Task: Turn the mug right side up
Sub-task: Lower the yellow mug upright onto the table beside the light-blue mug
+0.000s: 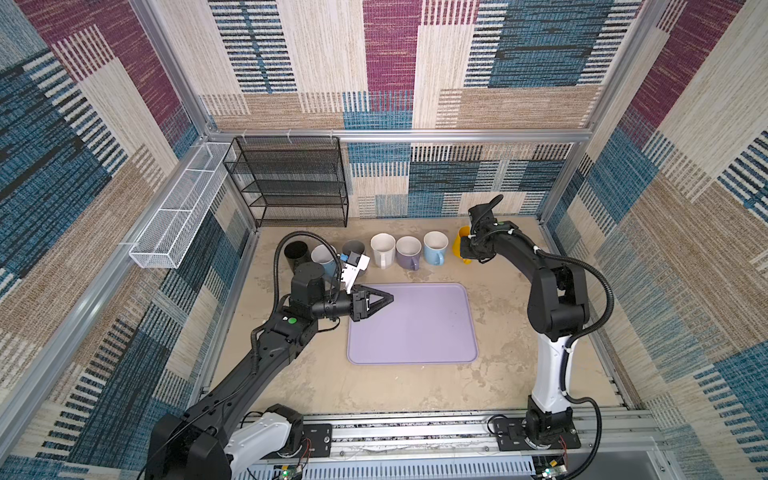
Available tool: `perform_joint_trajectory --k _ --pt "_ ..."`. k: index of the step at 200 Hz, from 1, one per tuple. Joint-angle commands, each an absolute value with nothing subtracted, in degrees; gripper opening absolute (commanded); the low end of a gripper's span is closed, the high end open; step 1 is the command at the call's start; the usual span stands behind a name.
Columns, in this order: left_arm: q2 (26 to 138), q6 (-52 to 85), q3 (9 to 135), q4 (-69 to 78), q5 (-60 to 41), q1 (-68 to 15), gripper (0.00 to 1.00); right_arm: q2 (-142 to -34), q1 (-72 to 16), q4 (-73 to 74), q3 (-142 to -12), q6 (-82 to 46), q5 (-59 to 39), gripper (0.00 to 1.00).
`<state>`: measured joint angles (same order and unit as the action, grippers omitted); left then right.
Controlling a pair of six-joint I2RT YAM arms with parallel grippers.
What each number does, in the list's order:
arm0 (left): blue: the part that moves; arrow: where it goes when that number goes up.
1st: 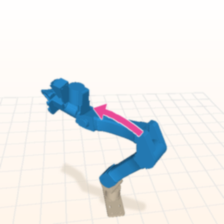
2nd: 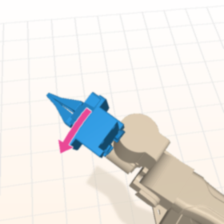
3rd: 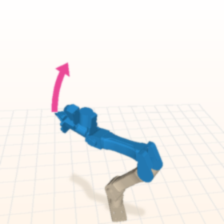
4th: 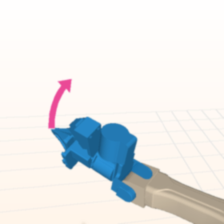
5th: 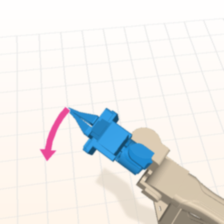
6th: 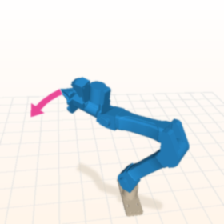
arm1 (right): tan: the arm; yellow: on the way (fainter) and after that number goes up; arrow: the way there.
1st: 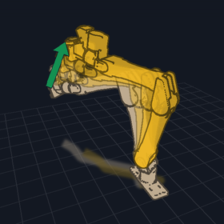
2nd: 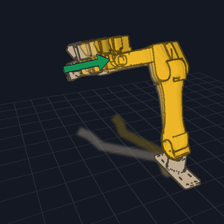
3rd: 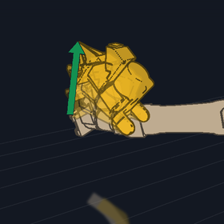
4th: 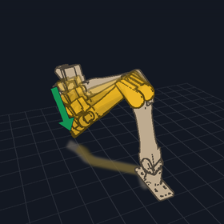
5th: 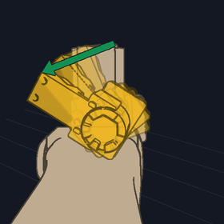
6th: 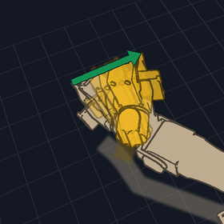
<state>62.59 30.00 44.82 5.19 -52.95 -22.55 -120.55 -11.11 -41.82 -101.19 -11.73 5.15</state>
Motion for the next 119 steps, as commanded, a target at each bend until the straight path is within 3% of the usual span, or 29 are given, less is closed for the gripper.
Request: perform_joint_trajectory --k 1,119 --pt "62.6 27.9 45.5 4.8 -53.7 -22.5 0.25 -121.3 -11.8 -40.9 -102.9 -10.8 7.2 0.0" --pt "62.0 27.2 45.3 3.4 -53.6 -22.5 0.25 -122.2 -13.4 -42.8 -103.1 -10.3 8.8 0.0"
